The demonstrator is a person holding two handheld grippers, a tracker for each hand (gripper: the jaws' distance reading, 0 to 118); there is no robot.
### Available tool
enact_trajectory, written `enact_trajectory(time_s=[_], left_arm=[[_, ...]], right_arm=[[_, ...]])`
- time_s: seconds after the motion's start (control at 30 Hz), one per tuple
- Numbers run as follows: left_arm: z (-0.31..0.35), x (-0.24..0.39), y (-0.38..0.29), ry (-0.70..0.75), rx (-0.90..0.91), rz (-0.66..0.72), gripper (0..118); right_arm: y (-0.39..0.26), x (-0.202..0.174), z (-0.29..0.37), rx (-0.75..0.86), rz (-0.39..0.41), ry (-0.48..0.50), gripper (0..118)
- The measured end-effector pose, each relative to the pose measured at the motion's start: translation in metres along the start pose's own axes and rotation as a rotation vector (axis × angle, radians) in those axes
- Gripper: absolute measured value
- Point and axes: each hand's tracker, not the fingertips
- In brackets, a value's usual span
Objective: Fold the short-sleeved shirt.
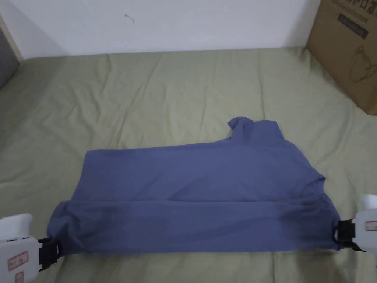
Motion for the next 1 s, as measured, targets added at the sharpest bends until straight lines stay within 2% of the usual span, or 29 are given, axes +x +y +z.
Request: enact_trajectory(time_s=[0.07, 0.3, 0.43, 0.53, 0.57, 0.6, 0.63, 0.67, 0.7, 0.83, 0.87, 0.9, 0.93, 0.97, 1.0], left_arm=[[0.010, -0.004, -0.002, -0.013, 0.003, 0.008, 3], [0.030, -0.007, -0.037, 0.011, -0.039, -0.029, 3], [0.030, -0.010, -0.067, 0.044, -0.091, -0.050, 3], [0.025, -0.014, -0.080, 0.023, -0.102, -0.065, 5], [0.023, -0.013, -0.081, 0.026, -0.102, -0.069, 11], [0.021, -0.011, -0.081, 0.038, -0.112, -0.073, 34], [0.020, -0.011, -0.080, 0.065, -0.129, -0.082, 60], [0.016, -0.014, -0.079, 0.071, -0.127, -0.082, 87], [0.017, -0.015, -0.078, 0.072, -0.122, -0.082, 102], [0.043, -0.013, -0.056, 0.034, -0.015, -0.017, 94], [0.047, -0.011, -0.049, 0.019, 0.017, 0.001, 81], [0.049, -0.008, -0.044, 0.008, 0.046, 0.007, 49], [0.050, -0.003, -0.038, 0.007, 0.066, 0.006, 23], [0.047, 0.003, -0.034, 0.011, 0.066, 0.000, 7], [0.043, 0.007, -0.031, 0.002, 0.069, -0.006, 3]], right_arm=[[0.000, 0.008, 0.016, -0.017, -0.015, 0.050, 7], [-0.037, 0.019, 0.038, -0.061, -0.001, 0.039, 7], [-0.077, 0.018, 0.032, -0.138, 0.069, -0.018, 7], [-0.092, 0.021, 0.018, -0.139, 0.074, -0.006, 7], [-0.091, 0.021, 0.016, -0.123, 0.048, -0.001, 7], [-0.088, 0.022, 0.014, -0.130, 0.018, 0.011, 9], [-0.084, 0.022, 0.015, -0.137, 0.004, 0.022, 21], [-0.080, 0.021, 0.018, -0.134, 0.002, 0.031, 38], [-0.077, 0.019, 0.022, -0.129, 0.006, 0.025, 52], [-0.056, 0.007, 0.046, -0.013, 0.090, -0.016, 52], [-0.052, 0.001, 0.053, 0.023, 0.095, -0.005, 52], [-0.048, -0.003, 0.056, 0.042, 0.091, 0.011, 49], [-0.043, -0.010, 0.059, 0.046, 0.085, 0.045, 40], [-0.040, -0.016, 0.059, 0.049, 0.086, 0.068, 21], [-0.038, -0.022, 0.057, 0.053, 0.089, 0.065, 2]])
